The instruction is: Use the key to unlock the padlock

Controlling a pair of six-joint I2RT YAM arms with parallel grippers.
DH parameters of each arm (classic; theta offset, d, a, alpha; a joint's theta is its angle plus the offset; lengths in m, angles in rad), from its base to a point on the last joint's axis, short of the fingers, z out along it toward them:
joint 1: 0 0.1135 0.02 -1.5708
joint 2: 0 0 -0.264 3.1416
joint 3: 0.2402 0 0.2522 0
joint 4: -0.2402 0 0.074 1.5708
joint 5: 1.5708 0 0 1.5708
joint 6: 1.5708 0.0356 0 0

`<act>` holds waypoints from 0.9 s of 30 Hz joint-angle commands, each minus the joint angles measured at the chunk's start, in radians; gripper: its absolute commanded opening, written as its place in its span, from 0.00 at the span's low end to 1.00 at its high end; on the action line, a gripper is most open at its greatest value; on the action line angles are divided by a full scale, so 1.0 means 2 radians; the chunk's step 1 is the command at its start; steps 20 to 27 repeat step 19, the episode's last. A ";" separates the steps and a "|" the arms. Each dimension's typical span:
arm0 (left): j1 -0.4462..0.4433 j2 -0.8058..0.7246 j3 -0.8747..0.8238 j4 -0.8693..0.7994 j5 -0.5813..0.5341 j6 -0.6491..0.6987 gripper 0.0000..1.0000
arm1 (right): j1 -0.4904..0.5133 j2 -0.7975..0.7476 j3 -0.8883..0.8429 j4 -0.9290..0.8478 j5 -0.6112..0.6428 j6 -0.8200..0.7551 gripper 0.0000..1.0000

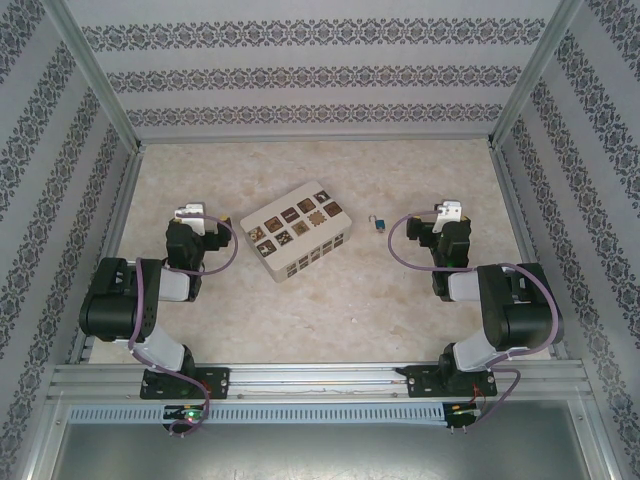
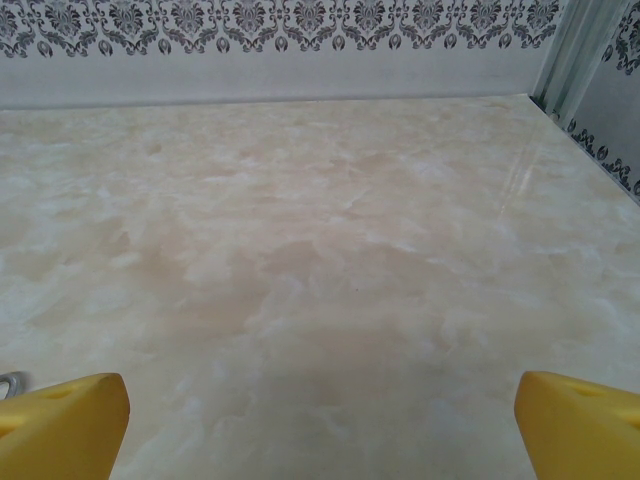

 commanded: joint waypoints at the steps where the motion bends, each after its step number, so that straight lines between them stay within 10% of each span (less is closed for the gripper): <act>1: 0.004 -0.004 -0.009 0.001 0.008 -0.003 0.99 | -0.002 -0.004 0.002 0.004 0.000 0.000 0.99; 27: 0.003 -0.004 -0.004 -0.010 0.014 -0.002 0.99 | 0.003 -0.004 0.003 0.001 0.005 -0.004 0.98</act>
